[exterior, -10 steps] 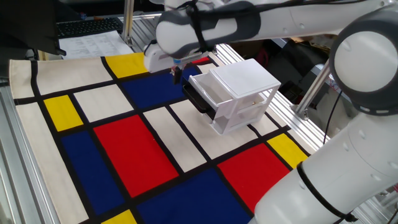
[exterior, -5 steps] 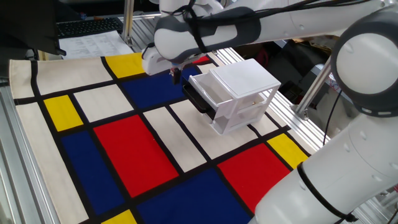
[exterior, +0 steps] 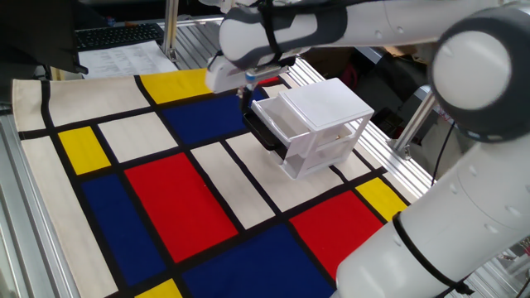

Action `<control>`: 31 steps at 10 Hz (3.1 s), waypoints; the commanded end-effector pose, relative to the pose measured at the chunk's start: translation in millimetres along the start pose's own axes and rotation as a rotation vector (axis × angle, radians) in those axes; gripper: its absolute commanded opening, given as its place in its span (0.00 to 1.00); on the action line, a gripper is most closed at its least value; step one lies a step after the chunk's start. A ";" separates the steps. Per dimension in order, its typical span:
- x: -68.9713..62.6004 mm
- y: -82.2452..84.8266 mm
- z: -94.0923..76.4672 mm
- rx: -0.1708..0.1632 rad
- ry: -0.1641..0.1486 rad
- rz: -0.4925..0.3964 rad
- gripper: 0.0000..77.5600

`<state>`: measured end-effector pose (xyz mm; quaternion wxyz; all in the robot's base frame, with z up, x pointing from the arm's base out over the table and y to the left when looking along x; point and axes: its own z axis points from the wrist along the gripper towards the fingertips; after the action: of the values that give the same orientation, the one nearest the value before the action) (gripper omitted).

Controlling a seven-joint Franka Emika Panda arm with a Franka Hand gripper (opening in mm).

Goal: Use the gripper to push and close the drawer

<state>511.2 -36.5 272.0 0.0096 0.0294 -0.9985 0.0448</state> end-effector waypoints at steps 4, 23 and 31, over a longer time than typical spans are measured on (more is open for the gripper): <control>-1.8 -8.8 6.8 0.075 0.087 -0.024 0.00; 15.4 -37.7 35.9 0.003 0.068 -0.036 0.00; 16.0 -51.6 42.6 0.002 0.065 -0.058 0.00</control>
<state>496.7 -88.6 235.0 0.0456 0.0536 -0.9964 0.0464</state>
